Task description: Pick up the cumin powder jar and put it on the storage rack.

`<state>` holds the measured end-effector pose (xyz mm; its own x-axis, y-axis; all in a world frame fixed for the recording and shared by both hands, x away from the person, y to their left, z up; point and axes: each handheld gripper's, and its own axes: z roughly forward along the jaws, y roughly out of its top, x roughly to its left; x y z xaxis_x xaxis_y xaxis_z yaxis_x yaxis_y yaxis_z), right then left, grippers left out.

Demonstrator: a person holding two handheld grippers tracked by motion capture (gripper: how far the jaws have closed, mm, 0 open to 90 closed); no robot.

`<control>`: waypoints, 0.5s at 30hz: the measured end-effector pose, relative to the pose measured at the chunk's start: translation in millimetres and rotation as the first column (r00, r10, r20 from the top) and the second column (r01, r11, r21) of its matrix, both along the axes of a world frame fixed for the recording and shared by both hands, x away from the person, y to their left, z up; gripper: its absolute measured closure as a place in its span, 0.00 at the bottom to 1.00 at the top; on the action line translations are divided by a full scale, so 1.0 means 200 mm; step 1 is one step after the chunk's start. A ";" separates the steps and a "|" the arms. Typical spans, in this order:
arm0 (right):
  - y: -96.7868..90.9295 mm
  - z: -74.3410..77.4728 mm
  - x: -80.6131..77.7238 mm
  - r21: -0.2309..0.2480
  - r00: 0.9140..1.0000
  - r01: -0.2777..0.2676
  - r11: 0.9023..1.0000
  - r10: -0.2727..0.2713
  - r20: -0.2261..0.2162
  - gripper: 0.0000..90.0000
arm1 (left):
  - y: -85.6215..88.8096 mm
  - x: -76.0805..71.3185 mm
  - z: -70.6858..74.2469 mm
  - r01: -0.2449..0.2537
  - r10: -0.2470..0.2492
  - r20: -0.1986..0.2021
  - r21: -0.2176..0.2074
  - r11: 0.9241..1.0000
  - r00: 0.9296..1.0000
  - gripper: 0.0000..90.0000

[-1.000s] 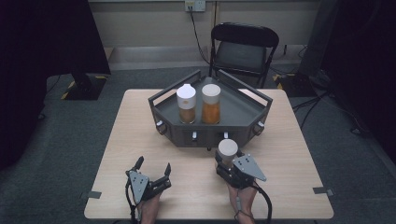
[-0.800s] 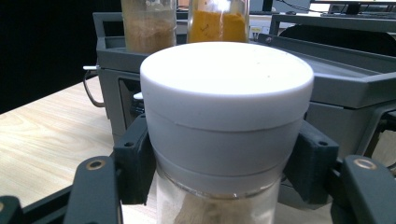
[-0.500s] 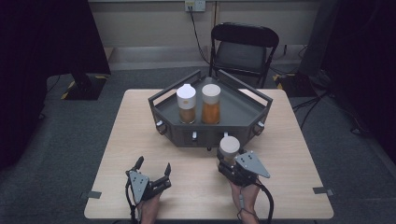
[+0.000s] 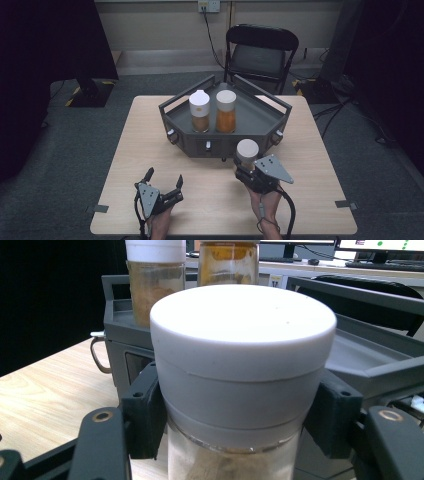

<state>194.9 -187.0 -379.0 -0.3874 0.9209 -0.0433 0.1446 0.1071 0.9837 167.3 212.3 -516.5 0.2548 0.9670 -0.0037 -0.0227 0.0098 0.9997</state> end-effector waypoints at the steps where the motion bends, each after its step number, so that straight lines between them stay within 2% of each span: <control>1: 0.00 0.01 0.00 0.001 1.000 0.001 1.000 -0.001 0.002 0.39 | 0.00 0.00 0.00 0.000 0.000 0.000 0.000 1.000 1.000 0.01; 15: -0.02 0.11 0.03 0.007 1.000 0.005 1.000 -0.005 0.014 0.39 | 0.00 0.00 0.00 0.000 0.000 0.000 0.000 1.000 1.000 0.01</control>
